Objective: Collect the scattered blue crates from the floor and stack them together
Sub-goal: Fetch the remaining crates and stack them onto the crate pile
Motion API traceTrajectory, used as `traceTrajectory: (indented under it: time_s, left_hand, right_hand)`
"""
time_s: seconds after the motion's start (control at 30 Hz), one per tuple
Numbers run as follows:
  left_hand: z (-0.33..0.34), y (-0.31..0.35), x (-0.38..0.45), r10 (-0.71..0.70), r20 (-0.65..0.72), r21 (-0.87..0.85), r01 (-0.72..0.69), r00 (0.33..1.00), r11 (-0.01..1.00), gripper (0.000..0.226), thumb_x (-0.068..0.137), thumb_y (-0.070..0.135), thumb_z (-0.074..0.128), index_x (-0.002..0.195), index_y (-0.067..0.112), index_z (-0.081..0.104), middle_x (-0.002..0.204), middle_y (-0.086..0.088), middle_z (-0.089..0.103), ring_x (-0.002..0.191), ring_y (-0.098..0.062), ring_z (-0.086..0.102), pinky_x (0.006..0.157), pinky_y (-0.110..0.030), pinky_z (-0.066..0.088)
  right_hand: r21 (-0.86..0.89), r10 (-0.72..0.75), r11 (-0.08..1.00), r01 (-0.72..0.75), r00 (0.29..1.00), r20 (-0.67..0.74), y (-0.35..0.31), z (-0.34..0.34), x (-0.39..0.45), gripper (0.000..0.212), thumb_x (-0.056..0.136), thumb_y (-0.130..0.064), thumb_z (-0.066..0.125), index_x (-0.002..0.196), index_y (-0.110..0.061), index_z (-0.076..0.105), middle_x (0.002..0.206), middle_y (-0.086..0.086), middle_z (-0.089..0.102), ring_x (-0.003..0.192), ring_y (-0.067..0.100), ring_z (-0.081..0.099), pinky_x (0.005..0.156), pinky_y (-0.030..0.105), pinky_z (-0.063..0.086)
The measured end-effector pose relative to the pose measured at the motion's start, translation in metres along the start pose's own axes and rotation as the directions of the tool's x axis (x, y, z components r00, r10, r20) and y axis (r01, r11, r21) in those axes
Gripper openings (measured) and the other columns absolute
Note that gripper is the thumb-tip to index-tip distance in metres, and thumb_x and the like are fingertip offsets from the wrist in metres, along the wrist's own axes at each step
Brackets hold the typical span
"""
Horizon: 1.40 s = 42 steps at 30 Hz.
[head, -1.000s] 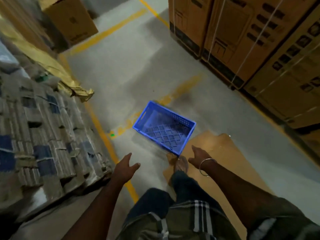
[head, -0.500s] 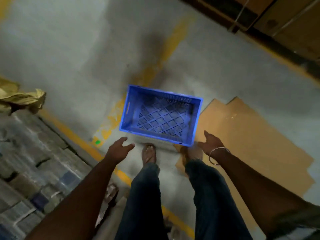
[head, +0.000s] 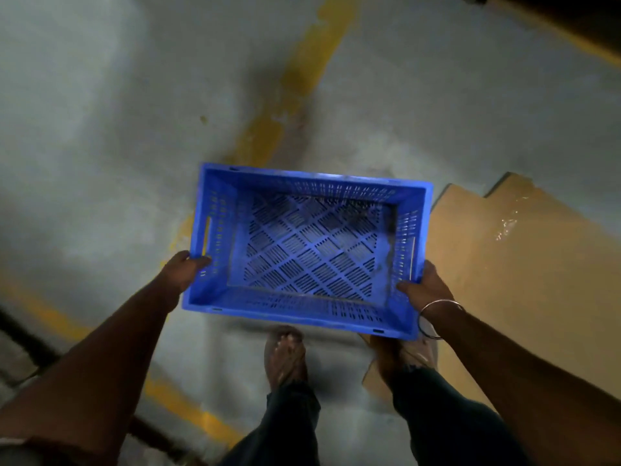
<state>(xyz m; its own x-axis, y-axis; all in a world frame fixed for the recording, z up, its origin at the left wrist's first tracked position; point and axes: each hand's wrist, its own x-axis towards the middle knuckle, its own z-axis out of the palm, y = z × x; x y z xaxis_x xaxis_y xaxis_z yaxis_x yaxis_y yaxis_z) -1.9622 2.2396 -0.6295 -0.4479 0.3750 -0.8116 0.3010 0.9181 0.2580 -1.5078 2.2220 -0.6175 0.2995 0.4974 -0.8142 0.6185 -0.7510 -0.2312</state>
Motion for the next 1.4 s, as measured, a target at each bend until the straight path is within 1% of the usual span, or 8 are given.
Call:
traceTrajectory:
  time_s: [0.07, 0.2, 0.4, 0.6, 0.8, 1.0, 1.23, 1.4]
  left_hand:
    - [0.013, -0.007, 0.016, 0.008, -0.043, -0.041, -0.010, 0.999, 0.999, 0.028, 0.085, 0.013, 0.071, 0.106, -0.002, 0.062, 0.070, -0.009, 0.062, 0.052, -0.016, 0.059, 0.049, -0.024, 0.047]
    - [0.023, -0.017, 0.010, 0.024, -0.223, -0.100, -0.047, 0.975, 0.994, 0.035, 0.075, 0.022, 0.075, 0.101, 0.002, 0.064, 0.079, -0.016, 0.062, 0.069, -0.024, 0.058, 0.067, -0.040, 0.048]
    - [0.010, 0.001, -0.098, 0.027, -0.112, -0.225, -0.051, 0.993, 0.973, 0.010, 0.084, 0.011, 0.069, 0.080, 0.007, 0.061, 0.083, -0.022, 0.060, 0.069, -0.029, 0.058, 0.073, -0.049, 0.053]
    - [-0.014, 0.040, -0.271, 0.103, -0.086, -0.045, -0.107, 0.991, 0.993, 0.023, 0.082, 0.015, 0.071, 0.097, -0.002, 0.067, 0.082, -0.019, 0.065, 0.073, -0.029, 0.063, 0.076, -0.050, 0.055]
    - [-0.044, 0.108, -0.447, 0.286, -0.015, 0.091, -0.283, 0.958, 0.955, 0.017, 0.074, 0.020, 0.073, 0.081, 0.007, 0.065, 0.075, -0.015, 0.063, 0.070, -0.027, 0.060, 0.073, -0.052, 0.055]
    - [0.011, 0.175, -0.580, 0.438, 0.092, 0.200, -0.448, 0.894, 0.872, 0.016, 0.081, 0.015, 0.074, 0.076, 0.003, 0.065, 0.076, -0.019, 0.061, 0.073, -0.026, 0.057, 0.073, -0.051, 0.053]
    - [0.139, 0.228, -0.705, 0.673, 0.275, 0.409, -0.717, 0.687, 0.565, 0.023, 0.084, 0.017, 0.072, 0.084, -0.005, 0.065, 0.076, -0.021, 0.065, 0.073, -0.030, 0.062, 0.066, -0.039, 0.046]
    - [0.237, 0.279, -0.774, 0.727, 0.473, 0.609, -0.781, 0.497, 0.137, 0.038, 0.070, 0.041, 0.073, 0.084, 0.007, 0.063, 0.082, -0.019, 0.065, 0.081, -0.037, 0.064, 0.071, -0.040, 0.048]
  right_hand:
    - [-0.016, -0.014, 1.000, 0.013, 0.997, -0.076, 0.004, 0.003, 0.013, 0.044, 0.080, -0.025, 0.069, 0.118, -0.009, 0.053, 0.112, 0.019, 0.063, 0.106, 0.037, 0.060, 0.087, 0.038, 0.046]
    - [-0.011, -0.044, 0.999, 0.043, 0.985, -0.170, 0.010, -0.013, 0.011, 0.020, 0.081, -0.014, 0.063, 0.100, -0.007, 0.063, 0.104, 0.021, 0.066, 0.100, 0.039, 0.061, 0.081, 0.035, 0.046]
    - [0.049, -0.017, 0.999, 0.023, 0.993, -0.117, 0.035, -0.090, -0.063, 0.014, 0.081, -0.015, 0.069, 0.093, -0.007, 0.070, 0.096, 0.020, 0.068, 0.095, 0.036, 0.064, 0.071, 0.028, 0.038]
    - [0.263, 0.132, 0.962, -0.070, 0.965, -0.228, 0.089, -0.184, -0.212, 0.022, 0.081, -0.017, 0.070, 0.102, -0.010, 0.072, 0.100, 0.019, 0.070, 0.096, 0.034, 0.066, 0.078, 0.032, 0.047]
    - [0.477, 0.215, 0.878, -0.039, 0.923, -0.319, 0.160, -0.278, -0.369, 0.022, 0.082, -0.018, 0.069, 0.103, -0.011, 0.073, 0.088, 0.011, 0.067, 0.088, 0.022, 0.063, 0.072, 0.028, 0.040]
    - [0.613, 0.397, 0.786, -0.072, 0.820, -0.413, 0.255, -0.331, -0.451, 0.017, 0.082, -0.018, 0.068, 0.091, -0.005, 0.072, 0.073, 0.014, 0.058, 0.074, 0.019, 0.053, 0.070, 0.036, 0.046]
    - [0.632, 0.512, 0.766, -0.117, 0.705, -0.490, 0.387, -0.392, -0.508, 0.022, 0.081, -0.018, 0.066, 0.101, -0.010, 0.072, 0.096, 0.021, 0.070, 0.094, 0.040, 0.066, 0.076, 0.039, 0.050]
    - [0.558, 0.536, 0.807, -0.191, 0.632, -0.560, 0.468, -0.437, -0.553, 0.042, 0.082, -0.013, 0.061, 0.124, -0.011, 0.053, 0.107, 0.024, 0.060, 0.098, 0.043, 0.060, 0.079, 0.043, 0.048]
